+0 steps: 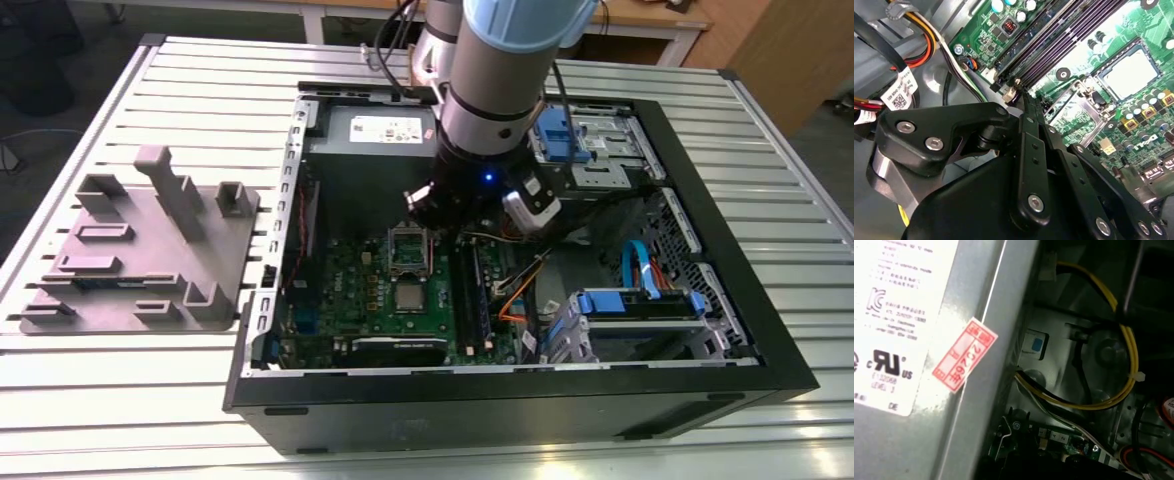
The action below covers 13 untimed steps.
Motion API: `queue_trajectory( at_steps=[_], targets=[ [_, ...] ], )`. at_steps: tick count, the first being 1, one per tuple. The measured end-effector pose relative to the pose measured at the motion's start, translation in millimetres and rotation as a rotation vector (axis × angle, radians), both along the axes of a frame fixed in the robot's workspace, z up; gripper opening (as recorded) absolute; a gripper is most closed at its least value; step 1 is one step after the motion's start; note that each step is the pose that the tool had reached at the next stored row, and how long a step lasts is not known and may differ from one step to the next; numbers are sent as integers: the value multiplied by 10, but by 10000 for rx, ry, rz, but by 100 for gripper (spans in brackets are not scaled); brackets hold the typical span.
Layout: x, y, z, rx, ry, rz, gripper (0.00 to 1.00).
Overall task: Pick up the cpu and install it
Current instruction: 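Close the cpu cover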
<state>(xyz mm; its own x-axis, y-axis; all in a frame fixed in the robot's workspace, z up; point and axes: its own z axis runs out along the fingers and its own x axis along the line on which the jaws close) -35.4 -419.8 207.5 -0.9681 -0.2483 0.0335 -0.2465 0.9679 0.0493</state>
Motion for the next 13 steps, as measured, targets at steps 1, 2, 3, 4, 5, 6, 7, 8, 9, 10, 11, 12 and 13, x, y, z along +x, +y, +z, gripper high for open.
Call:
queue_trajectory(
  at_steps=[1,2,3,4,5,6,7,8,9,10,11,12,13],
  targets=[
    [-3,7,-3,4,-2,10,10],
    [-6,13,-7,11,-4,19,10],
    [-9,19,-10,15,-5,27,10],
    [-12,25,-14,20,-6,36,10],
    [-16,30,-17,25,-8,43,10],
    [-18,35,-19,28,-8,50,10],
    [-21,41,-22,33,-9,58,10],
    [-23,47,-25,39,-9,66,10],
    [-25,53,-28,47,-11,74,10],
    [-28,58,-33,54,-12,82,10],
    [-31,63,-37,62,-14,92,10],
    [-34,67,-41,67,-16,102,10],
    [-38,70,-44,68,-16,114,10]
  ],
)
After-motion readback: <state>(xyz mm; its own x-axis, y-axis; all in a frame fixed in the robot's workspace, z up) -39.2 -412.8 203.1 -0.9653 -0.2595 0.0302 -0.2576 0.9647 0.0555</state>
